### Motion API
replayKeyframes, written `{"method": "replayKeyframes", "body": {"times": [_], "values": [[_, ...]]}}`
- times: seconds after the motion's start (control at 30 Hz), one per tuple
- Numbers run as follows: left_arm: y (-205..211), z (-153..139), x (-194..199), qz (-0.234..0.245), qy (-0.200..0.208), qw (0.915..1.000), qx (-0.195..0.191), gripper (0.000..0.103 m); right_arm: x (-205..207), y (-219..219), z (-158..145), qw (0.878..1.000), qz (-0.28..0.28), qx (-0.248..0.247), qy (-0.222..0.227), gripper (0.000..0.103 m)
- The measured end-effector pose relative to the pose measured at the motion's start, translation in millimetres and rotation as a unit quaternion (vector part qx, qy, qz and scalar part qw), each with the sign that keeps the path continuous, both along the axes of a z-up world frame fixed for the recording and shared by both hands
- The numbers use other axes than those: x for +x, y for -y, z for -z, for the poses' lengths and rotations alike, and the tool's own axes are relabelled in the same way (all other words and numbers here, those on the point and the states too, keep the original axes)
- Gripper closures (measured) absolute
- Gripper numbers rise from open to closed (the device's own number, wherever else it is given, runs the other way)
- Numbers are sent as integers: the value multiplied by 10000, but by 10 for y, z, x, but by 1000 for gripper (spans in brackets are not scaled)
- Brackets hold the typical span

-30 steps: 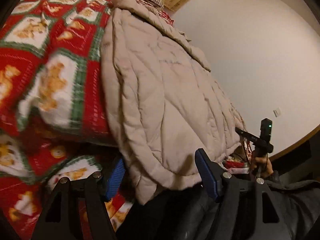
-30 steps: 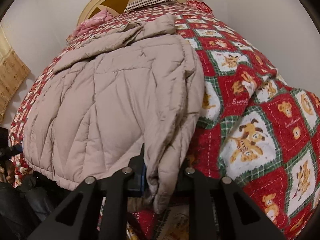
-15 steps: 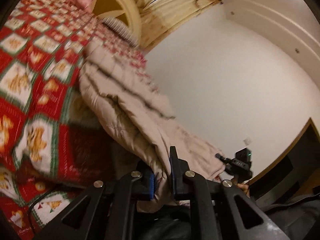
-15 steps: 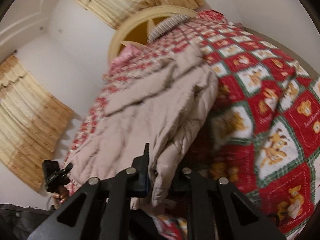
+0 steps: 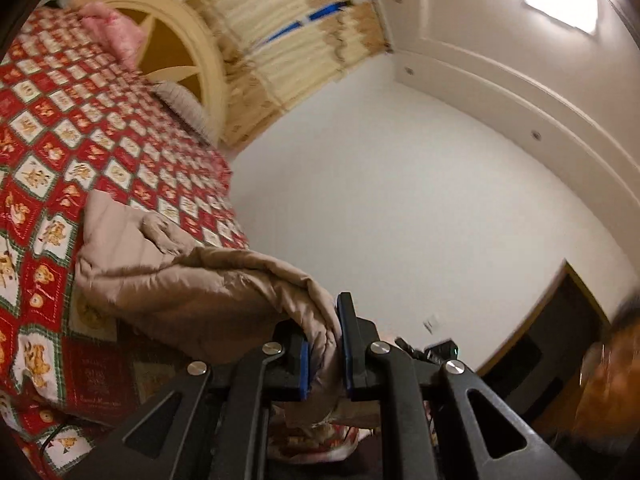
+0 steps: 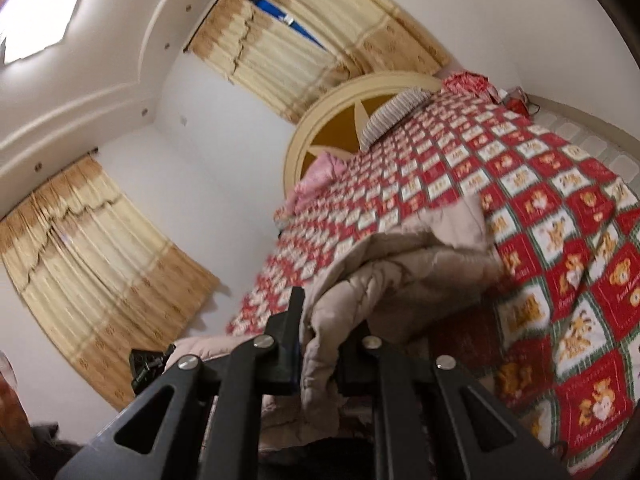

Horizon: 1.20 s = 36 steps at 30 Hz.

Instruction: Fold large clothes

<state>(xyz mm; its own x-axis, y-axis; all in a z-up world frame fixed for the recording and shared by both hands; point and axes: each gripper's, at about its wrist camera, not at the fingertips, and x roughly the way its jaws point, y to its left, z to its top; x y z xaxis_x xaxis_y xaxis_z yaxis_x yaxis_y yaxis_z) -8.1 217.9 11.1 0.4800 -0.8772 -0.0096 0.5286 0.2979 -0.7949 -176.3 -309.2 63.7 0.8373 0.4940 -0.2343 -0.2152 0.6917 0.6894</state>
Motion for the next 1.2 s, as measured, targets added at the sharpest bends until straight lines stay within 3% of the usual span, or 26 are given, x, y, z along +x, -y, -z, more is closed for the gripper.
{"method": "replayKeyframes", "body": {"times": [0.23, 0.37, 0.53, 0.6, 0.7, 0.77, 0.93, 1.0, 1.03, 1.1, 1.13, 1.2], "values": [[123, 7, 1071, -754, -826, 9934, 245, 91, 943, 224, -165, 9991, 431, -39, -44, 87], [310, 233, 1840, -1113, -1339, 9836, 478, 91, 1705, 235, -97, 9970, 626, -333, -298, 88], [488, 715, 2598, -1535, -2160, 9598, 930, 91, 2648, 213, 381, 9891, 1031, -642, -837, 88], [543, 995, 2873, -1670, -2650, 9419, 1212, 89, 2977, 274, 726, 9846, 1186, -519, -1177, 87], [559, 1306, 3126, -1651, -3077, 9283, 1280, 88, 3237, 340, 1119, 9754, 1438, -486, -1595, 78], [510, 1437, 3195, -1532, -3173, 9297, 1070, 87, 3321, 344, 1310, 9725, 1606, -507, -1612, 75], [210, 1479, 3316, -769, -3101, 9474, 184, 80, 3333, 238, 1460, 9676, 1797, -1091, -1398, 70], [-65, 1443, 3300, -802, -2986, 9507, -233, 67, 3325, 244, 1497, 9687, 1787, -1063, -1355, 70], [-192, 1361, 3258, -1075, -2941, 9496, -163, 62, 3326, 268, 1517, 9700, 1767, -977, -1353, 69], [-449, 1127, 3113, -1965, -2710, 9416, 381, 57, 3323, 342, 1559, 9721, 1732, -767, -1383, 69], [-468, 1024, 3048, -2143, -2549, 9409, 614, 57, 3363, 328, 1570, 9724, 1722, -705, -1406, 68], [-265, 813, 2959, -2032, -2144, 9471, 1255, 57, 3371, 339, 1539, 9727, 1689, -634, -1458, 66]]}}
